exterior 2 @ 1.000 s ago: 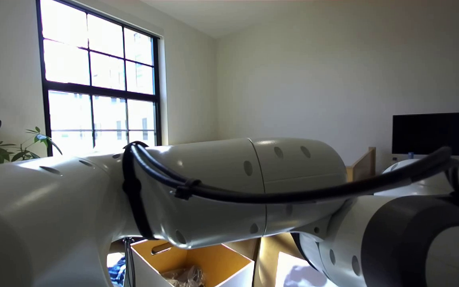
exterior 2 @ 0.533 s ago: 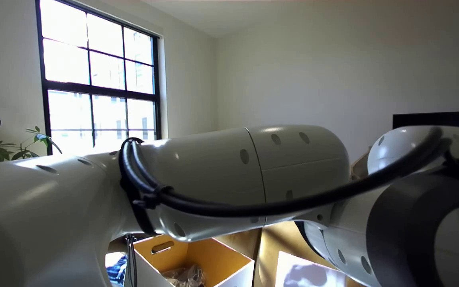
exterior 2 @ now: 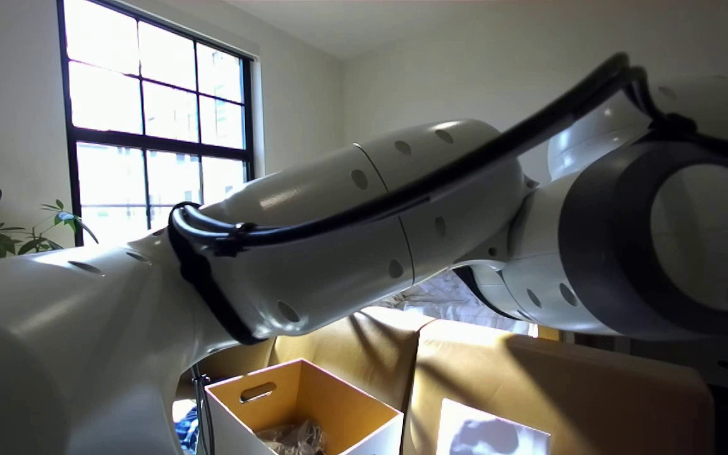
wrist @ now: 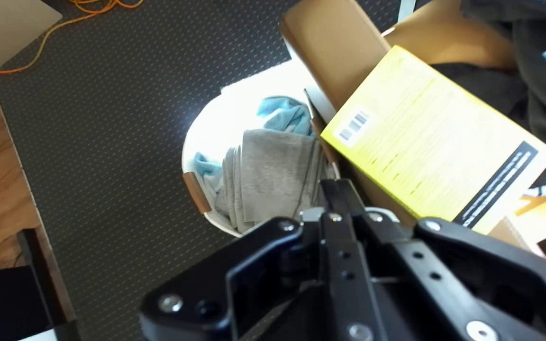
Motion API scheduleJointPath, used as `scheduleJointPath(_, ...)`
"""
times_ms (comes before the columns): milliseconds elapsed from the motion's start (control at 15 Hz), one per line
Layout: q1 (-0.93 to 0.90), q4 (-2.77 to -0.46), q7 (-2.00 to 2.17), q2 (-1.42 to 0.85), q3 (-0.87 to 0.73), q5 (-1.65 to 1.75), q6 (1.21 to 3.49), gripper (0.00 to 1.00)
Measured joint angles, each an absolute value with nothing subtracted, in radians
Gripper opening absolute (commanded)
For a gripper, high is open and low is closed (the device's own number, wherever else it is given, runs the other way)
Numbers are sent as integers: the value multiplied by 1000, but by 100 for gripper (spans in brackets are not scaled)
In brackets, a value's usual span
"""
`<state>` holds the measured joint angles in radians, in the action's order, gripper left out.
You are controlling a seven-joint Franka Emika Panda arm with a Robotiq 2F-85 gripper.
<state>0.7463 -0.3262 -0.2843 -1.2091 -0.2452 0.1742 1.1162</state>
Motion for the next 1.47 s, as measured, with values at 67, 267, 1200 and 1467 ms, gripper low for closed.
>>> scheduleJointPath(67,728,-333,-321,-1202,-244,179,1094,0)
scheduleJointPath(267,672,-355,-434,-1189,-239,201,1063,0)
scheduleJointPath(1200,410,-376,-967,-1183,-237,315,1051,0)
scheduleJointPath(1467,334,-376,-1104,-1207,-251,396,1056,0)
